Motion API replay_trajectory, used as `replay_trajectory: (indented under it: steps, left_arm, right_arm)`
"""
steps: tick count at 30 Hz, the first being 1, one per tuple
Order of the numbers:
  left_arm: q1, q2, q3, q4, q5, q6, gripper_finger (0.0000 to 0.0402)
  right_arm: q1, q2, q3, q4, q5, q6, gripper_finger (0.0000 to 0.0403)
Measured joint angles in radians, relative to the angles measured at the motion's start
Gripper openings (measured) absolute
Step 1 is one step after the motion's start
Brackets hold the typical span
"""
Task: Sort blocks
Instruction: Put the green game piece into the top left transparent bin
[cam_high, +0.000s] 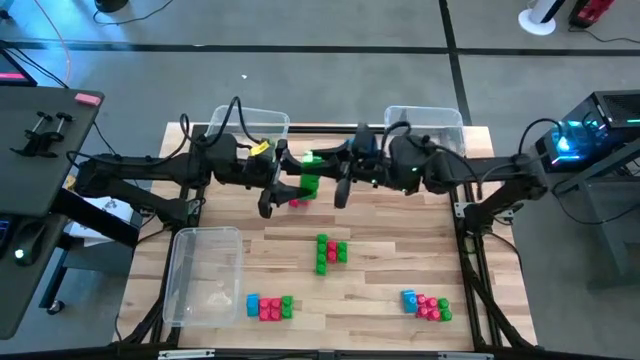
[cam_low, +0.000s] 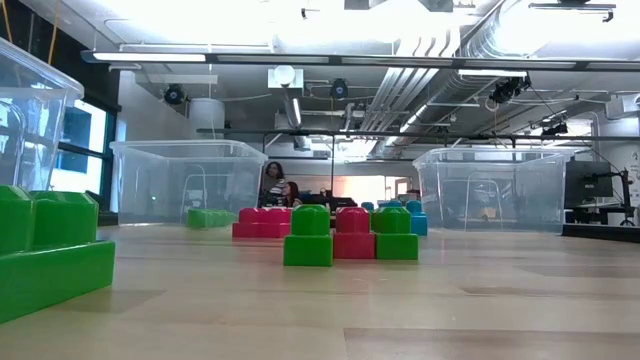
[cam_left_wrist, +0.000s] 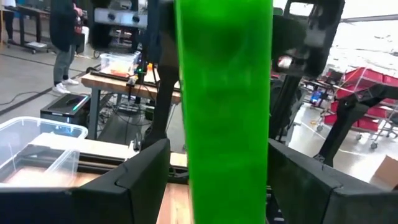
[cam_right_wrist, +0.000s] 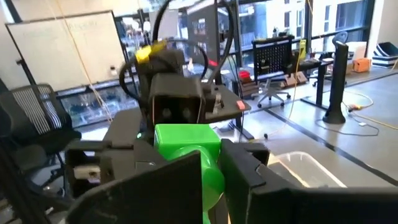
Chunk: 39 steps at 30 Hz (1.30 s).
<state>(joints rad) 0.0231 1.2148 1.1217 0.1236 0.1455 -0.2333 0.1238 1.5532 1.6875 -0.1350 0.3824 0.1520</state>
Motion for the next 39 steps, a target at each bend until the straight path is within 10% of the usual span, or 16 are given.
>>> replay_trajectory:
  steps: [8,16,25,33,39]
  left_arm:
    - [0.003,0.000,0.000,-0.025,-0.019,0.008,0.0228]
    - [0.024,0.000,0.000,-0.033,-0.009,0.006,0.0100]
    - [0.124,-0.050,0.000,-0.239,-0.087,0.037,0.0100]
    - [0.389,-0.129,0.000,-0.741,-0.568,0.166,0.0100]
    - [0.691,-0.013,-0.001,-0.892,-0.364,0.171,0.0100]
  right_arm:
    - [0.000,0.006,0.000,0.042,-0.001,-0.004,0.0000]
    - [-0.002,0.005,0.000,0.040,-0.037,-0.034,0.0004]
    - [0.003,-0.055,0.000,0.050,0.114,-0.127,0.0121]
    - [0.005,-0.145,0.000,-0.144,0.184,-0.023,0.0179]
    - [0.030,-0.150,0.000,-0.301,0.183,0.080,0.0181]
